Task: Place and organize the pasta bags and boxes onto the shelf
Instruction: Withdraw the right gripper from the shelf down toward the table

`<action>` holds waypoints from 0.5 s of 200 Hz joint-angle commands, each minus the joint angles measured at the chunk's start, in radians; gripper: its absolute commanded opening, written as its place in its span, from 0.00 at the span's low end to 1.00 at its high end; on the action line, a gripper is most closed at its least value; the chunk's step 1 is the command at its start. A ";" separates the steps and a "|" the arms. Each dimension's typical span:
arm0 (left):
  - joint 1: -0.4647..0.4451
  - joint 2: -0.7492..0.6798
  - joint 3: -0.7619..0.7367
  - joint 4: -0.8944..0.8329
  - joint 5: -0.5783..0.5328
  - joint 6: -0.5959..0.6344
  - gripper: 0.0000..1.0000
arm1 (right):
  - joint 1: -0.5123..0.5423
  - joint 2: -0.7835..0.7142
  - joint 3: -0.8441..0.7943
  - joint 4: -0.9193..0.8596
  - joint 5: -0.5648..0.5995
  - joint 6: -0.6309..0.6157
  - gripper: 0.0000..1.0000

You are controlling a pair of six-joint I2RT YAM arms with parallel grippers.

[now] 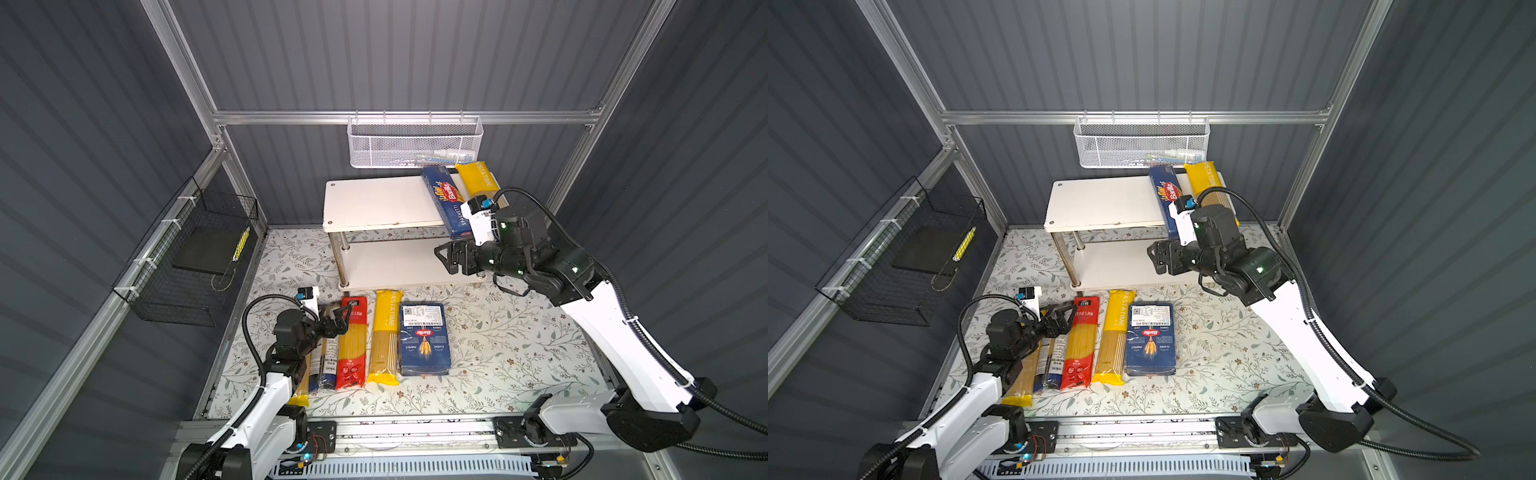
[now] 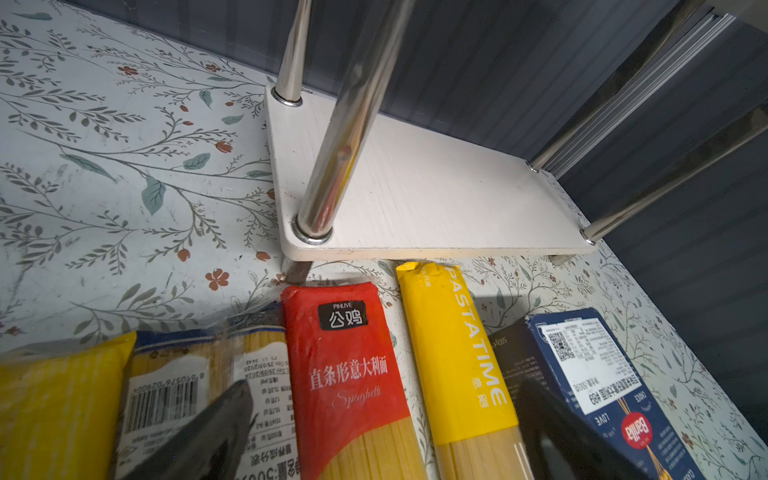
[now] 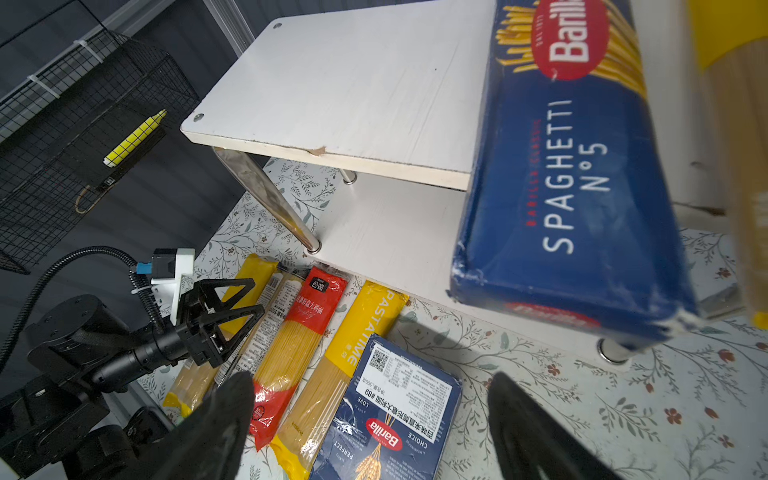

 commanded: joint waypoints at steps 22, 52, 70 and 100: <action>0.001 -0.007 0.007 -0.002 -0.007 -0.003 1.00 | -0.008 0.033 0.023 0.000 -0.021 -0.017 0.89; 0.001 0.012 0.011 0.007 0.002 -0.005 1.00 | -0.008 0.041 0.049 -0.032 -0.019 -0.025 0.89; 0.001 0.012 0.014 0.000 0.001 -0.002 1.00 | -0.009 0.046 0.053 -0.037 -0.010 -0.026 0.89; 0.001 0.001 0.008 0.004 -0.002 -0.004 1.00 | -0.008 0.053 0.041 -0.028 -0.028 -0.018 0.90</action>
